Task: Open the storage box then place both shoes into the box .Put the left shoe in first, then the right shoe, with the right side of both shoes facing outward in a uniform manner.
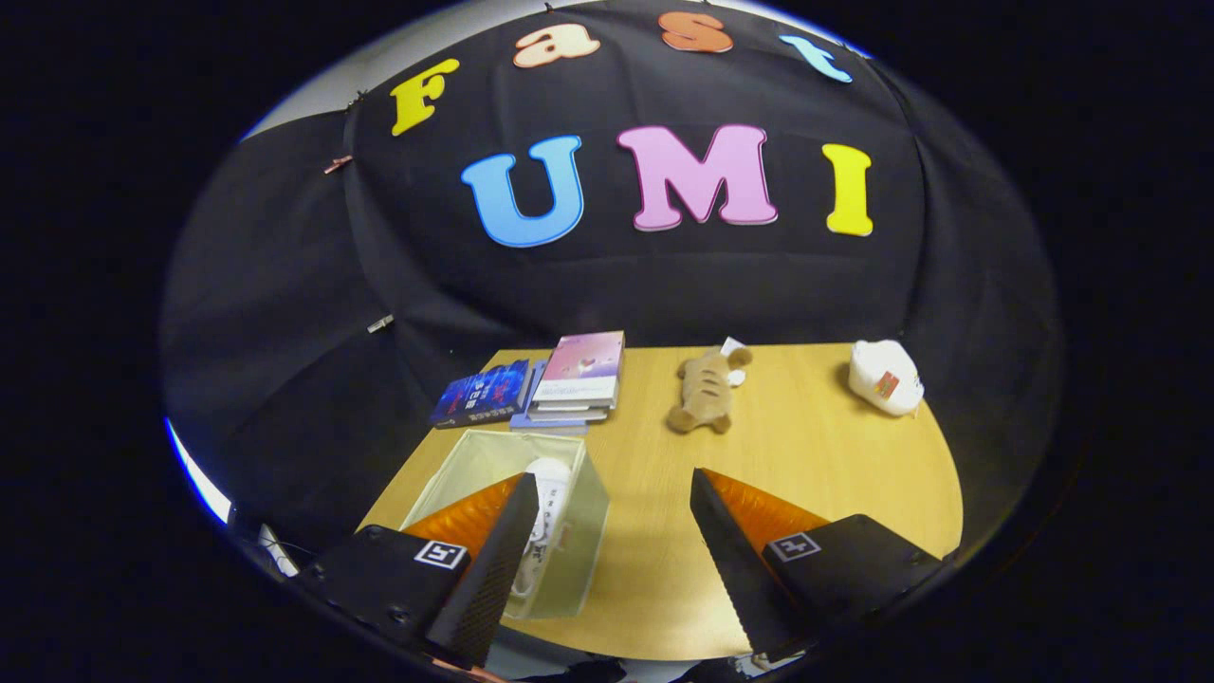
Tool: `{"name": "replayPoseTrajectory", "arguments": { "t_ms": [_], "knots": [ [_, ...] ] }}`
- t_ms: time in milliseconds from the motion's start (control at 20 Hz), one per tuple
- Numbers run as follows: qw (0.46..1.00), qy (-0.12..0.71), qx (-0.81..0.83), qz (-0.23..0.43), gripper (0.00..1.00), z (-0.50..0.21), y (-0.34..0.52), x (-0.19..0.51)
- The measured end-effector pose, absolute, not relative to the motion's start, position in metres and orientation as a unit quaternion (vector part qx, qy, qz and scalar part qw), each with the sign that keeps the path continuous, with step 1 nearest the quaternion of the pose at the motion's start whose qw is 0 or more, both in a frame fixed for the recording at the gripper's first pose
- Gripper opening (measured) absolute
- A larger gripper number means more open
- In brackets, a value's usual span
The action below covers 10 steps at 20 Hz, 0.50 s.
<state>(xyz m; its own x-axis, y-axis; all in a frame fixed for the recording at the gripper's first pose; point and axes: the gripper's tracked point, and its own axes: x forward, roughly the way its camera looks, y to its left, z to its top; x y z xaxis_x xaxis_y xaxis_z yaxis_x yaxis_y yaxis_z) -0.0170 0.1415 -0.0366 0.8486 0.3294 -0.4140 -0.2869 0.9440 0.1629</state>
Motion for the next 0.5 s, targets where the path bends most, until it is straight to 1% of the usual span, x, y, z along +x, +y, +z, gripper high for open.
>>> {"name": "replayPoseTrajectory", "arguments": {
  "t_ms": [350, 500],
  "knots": [
    [0.987, 0.046, 0.012, 0.154, 0.98, 0.047, 0.033, 0.0],
    [0.988, 0.013, 0.0, 0.151, 0.98, 0.058, 0.005, -0.005]
  ]
}}
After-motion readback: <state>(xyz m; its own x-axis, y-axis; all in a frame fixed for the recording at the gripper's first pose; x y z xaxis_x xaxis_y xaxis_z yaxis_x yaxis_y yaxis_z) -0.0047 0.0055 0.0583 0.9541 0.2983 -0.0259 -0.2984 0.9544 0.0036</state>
